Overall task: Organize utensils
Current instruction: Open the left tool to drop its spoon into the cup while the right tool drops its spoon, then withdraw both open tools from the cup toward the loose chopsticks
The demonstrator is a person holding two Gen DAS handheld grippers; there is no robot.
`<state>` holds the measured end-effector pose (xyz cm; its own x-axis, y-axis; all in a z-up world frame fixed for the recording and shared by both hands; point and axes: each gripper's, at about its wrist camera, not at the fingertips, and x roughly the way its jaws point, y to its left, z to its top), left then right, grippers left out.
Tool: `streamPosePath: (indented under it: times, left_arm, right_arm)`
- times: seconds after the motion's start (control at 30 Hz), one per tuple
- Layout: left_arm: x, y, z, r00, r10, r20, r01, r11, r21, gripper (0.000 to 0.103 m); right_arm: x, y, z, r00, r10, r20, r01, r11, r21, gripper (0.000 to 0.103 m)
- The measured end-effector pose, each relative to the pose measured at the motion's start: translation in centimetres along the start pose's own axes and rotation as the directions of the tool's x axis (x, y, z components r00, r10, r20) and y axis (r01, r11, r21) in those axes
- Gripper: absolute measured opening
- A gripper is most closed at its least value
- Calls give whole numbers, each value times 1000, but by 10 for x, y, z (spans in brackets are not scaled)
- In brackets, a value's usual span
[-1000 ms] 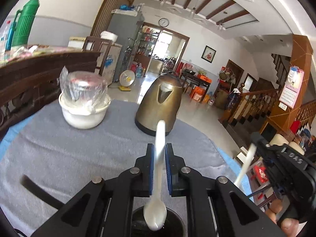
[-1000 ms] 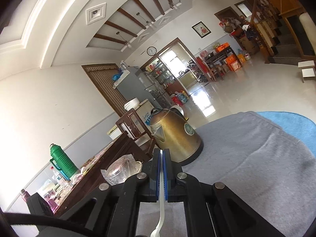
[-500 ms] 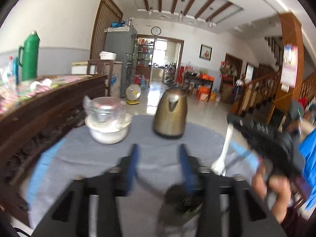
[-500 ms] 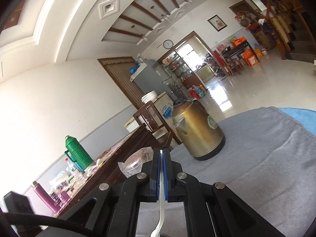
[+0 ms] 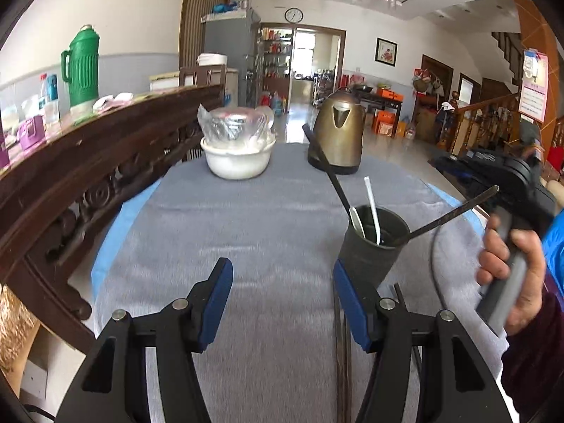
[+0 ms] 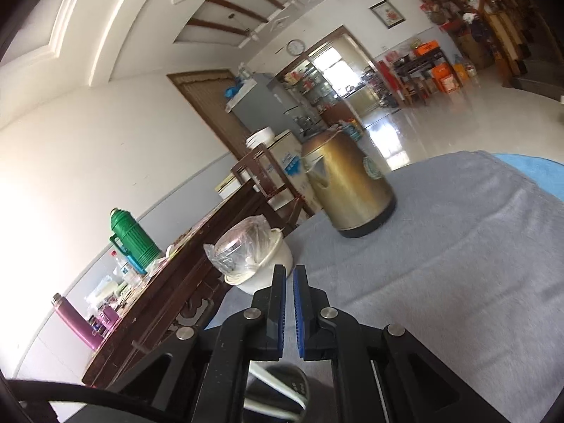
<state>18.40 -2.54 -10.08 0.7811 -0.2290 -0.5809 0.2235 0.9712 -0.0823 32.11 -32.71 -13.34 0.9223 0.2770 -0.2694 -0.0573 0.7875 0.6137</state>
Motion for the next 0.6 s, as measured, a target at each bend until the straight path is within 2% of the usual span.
streamPosePath:
  times: [0.13,0.33,0.37,0.43,0.47,0.53,0.6]
  left_arm:
    - [-15,-6,-3,1000,-9,18,8,1000,21,64]
    - [-40,-22,-11,998,-49,35,48,998,51,72]
    - [-45,-26,-12,998,-62,31,60,997,54,72]
    - [-55,-32,-14,995,-97,20,96,994,57,73]
    - [-63,-35,-15,992,-128,19,127,990,55,73]
    - [-78,-40,-18,978,-208,23,206,978,44,73]
    - [-91,-43,-21,964,-262,34,262,965,17,73]
  right_arm:
    - [-40,-6,-10,999,-45,17,45,999,10,7]
    - [-117,-6,-16,991,-85,106,83,996,27,10]
    - [-130,-3,-18,990,-87,111,84,996,27,17]
    - [-145,4,-21,991,-85,100,83,996,26,46]
    - [-156,9,-24,991,-78,108,76,997,25,71]
    - [-178,19,-30,987,-63,145,63,998,8,73]
    - [-190,26,-34,991,-41,124,41,999,4,73]
